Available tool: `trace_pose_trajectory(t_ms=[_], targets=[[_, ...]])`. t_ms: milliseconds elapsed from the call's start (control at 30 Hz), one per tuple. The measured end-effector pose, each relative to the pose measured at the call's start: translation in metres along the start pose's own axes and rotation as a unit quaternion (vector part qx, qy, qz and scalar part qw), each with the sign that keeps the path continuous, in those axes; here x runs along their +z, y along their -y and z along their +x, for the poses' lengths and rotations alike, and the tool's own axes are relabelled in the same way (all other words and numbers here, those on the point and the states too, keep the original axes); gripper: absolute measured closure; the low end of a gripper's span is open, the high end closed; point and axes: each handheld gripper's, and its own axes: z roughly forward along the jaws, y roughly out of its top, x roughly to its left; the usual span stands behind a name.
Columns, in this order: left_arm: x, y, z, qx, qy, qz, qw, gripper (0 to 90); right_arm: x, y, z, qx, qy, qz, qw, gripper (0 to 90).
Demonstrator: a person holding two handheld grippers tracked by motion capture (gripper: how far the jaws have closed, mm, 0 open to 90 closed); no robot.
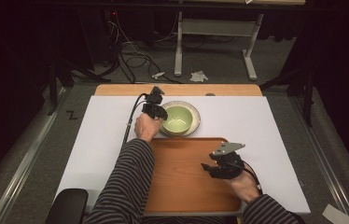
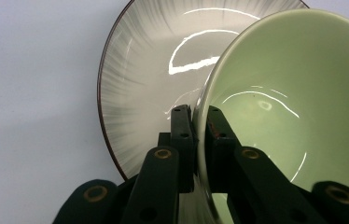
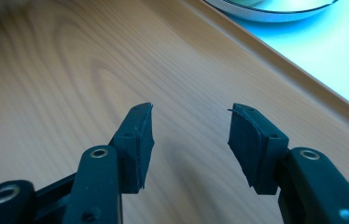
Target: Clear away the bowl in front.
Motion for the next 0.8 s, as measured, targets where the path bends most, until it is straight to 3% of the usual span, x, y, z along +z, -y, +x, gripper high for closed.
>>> trace_pose_trajectory(t_ms=[300,400,800], targets=[[-0.005,0.001,-0.004,0.012,-0.001,-0.009,0.9999,84.8,-0.001,-0.001,-0.001,-0.003,-0.023,-0.012,0.9997,51.5],[-0.008,0.000,-0.005,0.009,0.012,-0.015,0.9998,84.8,0.000,-0.002,0.000,-0.004,-0.028,-0.007,0.9996,51.5],[-0.024,0.002,-0.006,0.025,0.019,-0.022,0.9993,84.8,0.003,-0.002,-0.003,0.000,-0.026,0.005,0.9997,51.6]])
